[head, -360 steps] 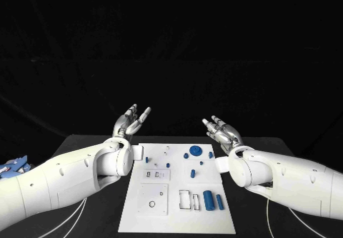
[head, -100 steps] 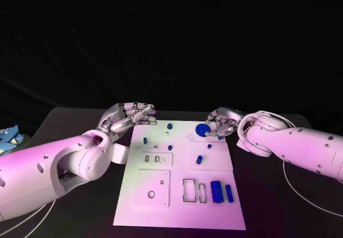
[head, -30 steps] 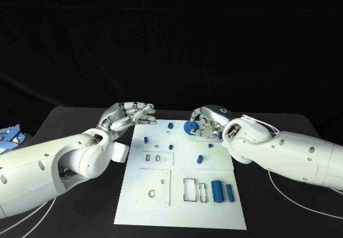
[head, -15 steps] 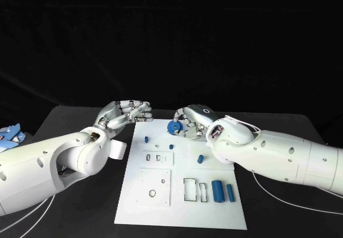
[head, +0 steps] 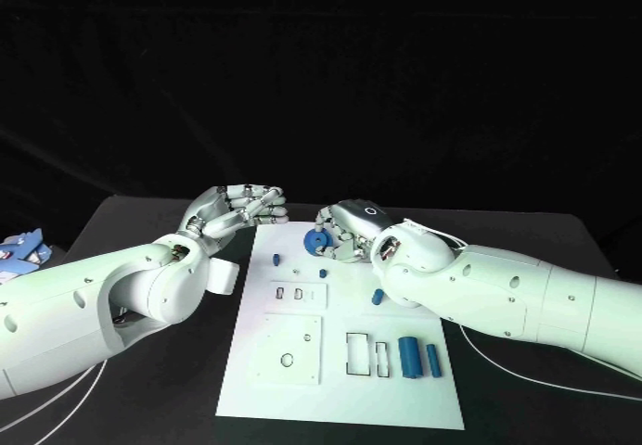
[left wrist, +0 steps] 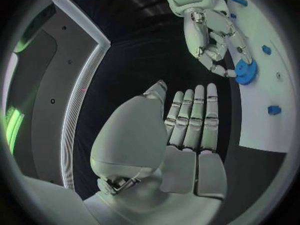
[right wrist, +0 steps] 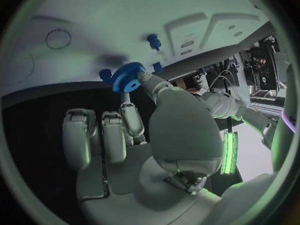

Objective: Assemble the parts on the task board

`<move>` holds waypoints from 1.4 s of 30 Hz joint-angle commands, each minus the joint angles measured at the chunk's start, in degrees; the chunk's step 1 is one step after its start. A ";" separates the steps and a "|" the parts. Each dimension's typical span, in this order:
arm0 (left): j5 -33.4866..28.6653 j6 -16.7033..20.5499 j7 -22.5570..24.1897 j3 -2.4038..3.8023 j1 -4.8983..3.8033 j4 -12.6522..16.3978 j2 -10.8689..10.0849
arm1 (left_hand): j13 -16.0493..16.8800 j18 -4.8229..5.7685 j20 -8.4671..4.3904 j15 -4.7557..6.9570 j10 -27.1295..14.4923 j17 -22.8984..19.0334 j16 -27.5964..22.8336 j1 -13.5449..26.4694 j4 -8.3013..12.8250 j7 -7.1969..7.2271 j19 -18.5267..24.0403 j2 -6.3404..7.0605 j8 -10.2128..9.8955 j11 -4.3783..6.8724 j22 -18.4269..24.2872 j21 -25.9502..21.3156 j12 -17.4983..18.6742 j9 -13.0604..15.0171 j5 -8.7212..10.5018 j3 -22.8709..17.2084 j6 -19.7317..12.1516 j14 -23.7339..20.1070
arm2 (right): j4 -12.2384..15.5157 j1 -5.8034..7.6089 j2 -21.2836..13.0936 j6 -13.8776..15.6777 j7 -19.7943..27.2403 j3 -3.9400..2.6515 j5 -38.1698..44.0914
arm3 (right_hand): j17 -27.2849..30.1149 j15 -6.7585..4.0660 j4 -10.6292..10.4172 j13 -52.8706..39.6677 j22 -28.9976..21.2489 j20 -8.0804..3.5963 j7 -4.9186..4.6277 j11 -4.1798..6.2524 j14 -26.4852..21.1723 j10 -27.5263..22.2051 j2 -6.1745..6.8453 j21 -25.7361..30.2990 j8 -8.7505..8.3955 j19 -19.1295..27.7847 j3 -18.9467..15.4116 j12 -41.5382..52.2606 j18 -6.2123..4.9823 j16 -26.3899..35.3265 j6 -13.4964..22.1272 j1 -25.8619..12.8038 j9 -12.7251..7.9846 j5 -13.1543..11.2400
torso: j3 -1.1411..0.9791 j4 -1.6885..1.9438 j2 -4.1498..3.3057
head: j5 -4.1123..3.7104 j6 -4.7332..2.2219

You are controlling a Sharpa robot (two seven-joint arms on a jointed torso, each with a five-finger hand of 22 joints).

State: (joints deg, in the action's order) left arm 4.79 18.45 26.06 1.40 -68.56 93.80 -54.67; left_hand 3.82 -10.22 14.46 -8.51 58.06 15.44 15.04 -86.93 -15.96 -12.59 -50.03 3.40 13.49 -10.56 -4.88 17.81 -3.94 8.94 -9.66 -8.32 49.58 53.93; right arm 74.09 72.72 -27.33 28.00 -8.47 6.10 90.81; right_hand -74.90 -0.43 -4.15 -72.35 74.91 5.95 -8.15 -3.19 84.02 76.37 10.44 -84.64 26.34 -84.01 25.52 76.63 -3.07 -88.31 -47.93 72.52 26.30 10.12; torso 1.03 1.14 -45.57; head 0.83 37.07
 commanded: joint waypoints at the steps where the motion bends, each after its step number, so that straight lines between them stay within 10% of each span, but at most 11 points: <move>1: -0.30 -0.73 0.91 0.06 -0.11 0.09 0.14 | 0.02 -0.14 0.15 0.01 0.02 -0.02 -0.26 0.04 -0.13 -1.29 0.35 0.62 -0.16 -0.30 0.06 -0.19 0.23 -0.09 0.17 -0.35 -0.51 -0.40 | -0.66 -0.13 0.51 -1.05 -0.40 0.01 1.01 | -9.85 -0.43 -0.22 0.02 8.13 -0.56 0.40 0.10 4.87 0.09 -0.26 -0.27 0.01 -0.96 0.18 -0.10 1.12 -0.24 -0.09 -0.27 0.88 0.23 | -0.01 -0.03 0.00 | 0.15 0.13; 16: -0.30 -0.68 0.87 0.06 -0.18 0.13 0.14 | 0.02 -0.14 0.16 0.00 0.01 -0.01 -0.29 0.04 -0.13 -1.30 0.37 0.62 -0.17 -0.31 0.07 -0.21 0.23 -0.09 0.16 -0.36 -0.51 -0.41 | -1.92 -0.37 1.58 -2.51 -0.55 0.09 1.06 | -9.68 -0.18 -0.47 0.54 7.88 -0.44 -0.01 -0.23 4.83 -0.48 0.18 -0.03 -0.93 -0.72 0.33 -0.63 1.05 -0.18 0.96 -0.79 0.70 -0.07 | -0.07 -0.16 0.05 | 0.31 0.34; 24: -0.30 -0.69 0.81 0.07 -0.21 0.16 0.15 | 0.02 -0.14 0.16 0.00 0.01 -0.01 -0.29 0.04 -0.13 -1.30 0.37 0.62 -0.17 -0.31 0.07 -0.21 0.23 -0.09 0.16 -0.36 -0.51 -0.41 | -2.77 -0.39 2.00 -2.91 -0.88 0.19 1.03 | -9.52 1.17 -0.95 1.89 7.34 0.72 -1.77 -1.81 4.77 -2.17 0.83 0.58 -5.66 -0.17 0.40 -1.95 0.87 -0.12 5.51 -1.34 -0.51 -0.70 | -0.11 -0.17 0.03 | 0.31 0.35; 34: -0.30 -0.69 0.72 0.07 -0.22 0.16 0.09 | 0.01 -0.17 0.20 -0.02 -0.03 0.01 -0.39 0.04 -0.11 -1.32 0.42 0.64 -0.19 -0.33 0.11 -0.26 0.24 -0.10 0.16 -0.42 -0.53 -0.45 | -2.93 -0.39 1.92 -2.76 -0.57 0.23 0.41 | -9.38 1.69 -2.03 2.60 7.12 1.27 -2.29 -2.35 4.72 -3.08 0.86 0.86 -7.59 0.06 -0.39 -2.57 0.78 -0.09 6.57 -2.40 -0.70 -0.74 | -0.09 -0.22 0.06 | 0.34 0.34; 42: -0.30 -0.64 0.66 0.07 -0.23 0.15 0.02 | 0.01 -0.19 0.23 -0.03 -0.05 0.03 -0.46 0.04 -0.11 -1.35 0.44 0.65 -0.21 -0.35 0.14 -0.29 0.24 -0.10 0.16 -0.46 -0.54 -0.45 | -2.11 -0.39 0.91 -3.75 0.53 0.25 -1.50 | -9.82 1.71 -7.78 1.73 7.56 1.43 -2.05 -2.27 4.80 -2.41 -0.24 0.70 -8.76 -0.20 -4.07 -1.74 0.85 -0.24 4.46 -8.22 0.05 1.73 | -0.13 -0.21 0.11 | 0.43 0.35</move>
State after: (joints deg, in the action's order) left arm 4.62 18.47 26.11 1.42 -68.70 93.84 -54.67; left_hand 3.82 -10.22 14.65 -8.51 58.06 15.42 14.75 -86.93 -16.12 -12.59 -49.85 3.40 13.49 -10.56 -4.81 17.81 -3.94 8.90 -9.66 -8.47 49.58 53.93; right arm 71.77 72.35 -26.23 25.42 -8.73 6.34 90.41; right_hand -74.93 1.03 -11.66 -70.57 74.93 7.01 -10.28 -5.60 84.02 73.61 10.33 -84.09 17.79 -84.00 21.49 74.78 -3.08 -88.30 -43.15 64.75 26.33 11.72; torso 0.92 0.94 -45.51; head 1.21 37.40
